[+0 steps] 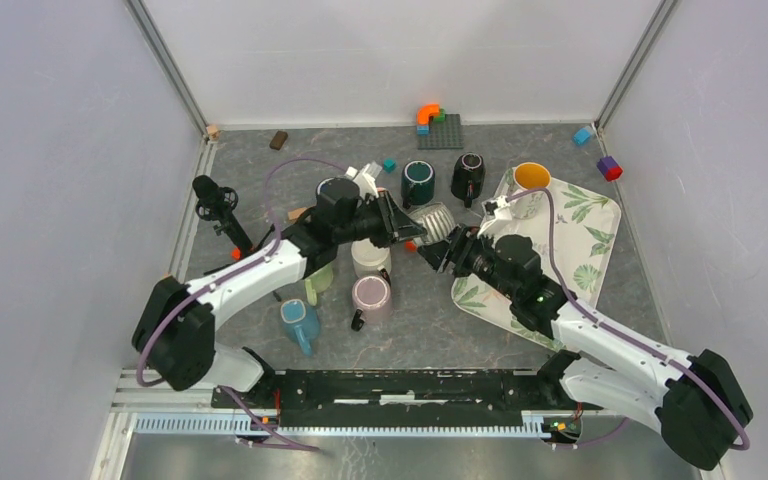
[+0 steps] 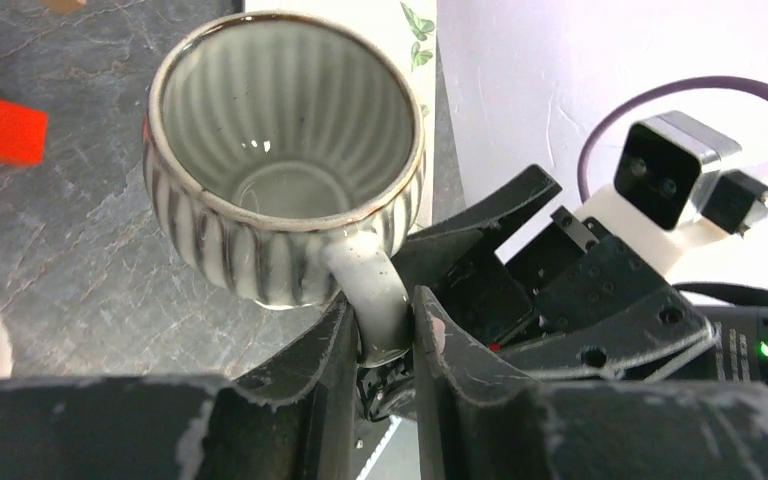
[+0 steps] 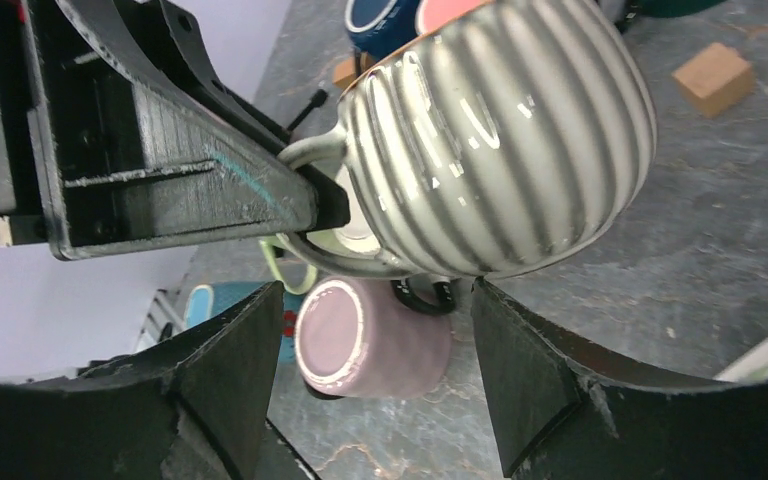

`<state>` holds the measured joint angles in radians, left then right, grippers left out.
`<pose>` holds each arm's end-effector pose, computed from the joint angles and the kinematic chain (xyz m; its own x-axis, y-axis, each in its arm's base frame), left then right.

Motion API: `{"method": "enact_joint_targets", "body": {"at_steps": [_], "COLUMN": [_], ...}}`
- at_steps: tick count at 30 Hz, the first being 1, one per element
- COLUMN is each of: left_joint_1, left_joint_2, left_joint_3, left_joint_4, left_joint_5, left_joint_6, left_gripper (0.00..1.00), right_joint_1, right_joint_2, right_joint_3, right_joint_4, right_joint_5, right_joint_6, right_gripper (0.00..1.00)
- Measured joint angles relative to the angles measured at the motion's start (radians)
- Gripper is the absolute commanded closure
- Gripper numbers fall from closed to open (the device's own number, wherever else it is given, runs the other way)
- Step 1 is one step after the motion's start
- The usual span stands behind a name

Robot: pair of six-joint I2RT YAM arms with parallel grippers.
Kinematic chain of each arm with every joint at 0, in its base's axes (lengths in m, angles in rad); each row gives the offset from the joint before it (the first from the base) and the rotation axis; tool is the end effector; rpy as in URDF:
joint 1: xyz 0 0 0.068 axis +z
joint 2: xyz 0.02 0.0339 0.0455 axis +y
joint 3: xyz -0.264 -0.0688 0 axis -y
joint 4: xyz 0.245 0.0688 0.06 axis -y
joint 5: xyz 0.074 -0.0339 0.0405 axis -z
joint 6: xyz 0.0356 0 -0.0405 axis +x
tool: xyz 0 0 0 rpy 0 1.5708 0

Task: Turn the mug right side up
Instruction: Place the cup on the tray.

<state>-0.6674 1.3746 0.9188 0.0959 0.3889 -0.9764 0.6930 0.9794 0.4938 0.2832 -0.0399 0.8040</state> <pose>0.2391 -0.2056 0.2808 -0.8603 -0.2981 -0.4135 0.2477 0.4646 -0.8502 0.1721 0.1447 0.2493 -0.5886 0.4465 -0.6739 -0.3524 0.6085 0.7110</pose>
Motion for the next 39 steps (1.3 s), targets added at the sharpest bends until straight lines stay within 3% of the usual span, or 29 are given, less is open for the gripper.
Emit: {"method": "enact_joint_targets", "body": {"at_steps": [9, 19, 28, 39], "left_joint_1": [-0.058, -0.162, -0.256, -0.369], "left_joint_2": [0.211, 0.425, 0.608, 0.666], "left_joint_3": [0.201, 0.415, 0.572, 0.577], "left_joint_4": [-0.029, -0.047, -0.065, -0.093], "left_joint_5": [-0.024, -0.048, -0.077, -0.230], "left_joint_6": [0.033, 0.070, 0.159, 0.339], "left_gripper": [0.98, 0.98, 0.98, 0.98], "right_joint_1": [-0.001, -0.001, -0.001, -0.001], "right_joint_2": [-0.117, -0.392, -0.446, -0.462], "right_joint_3": [0.029, 0.263, 0.396, 0.388], "right_joint_4": [-0.206, -0.465, -0.539, -0.554], "right_joint_5": [0.144, 0.346, 0.410, 0.411], "right_joint_6": [-0.079, -0.182, -0.233, -0.242], "right_gripper": [0.17, 0.08, 0.07, 0.05]}}
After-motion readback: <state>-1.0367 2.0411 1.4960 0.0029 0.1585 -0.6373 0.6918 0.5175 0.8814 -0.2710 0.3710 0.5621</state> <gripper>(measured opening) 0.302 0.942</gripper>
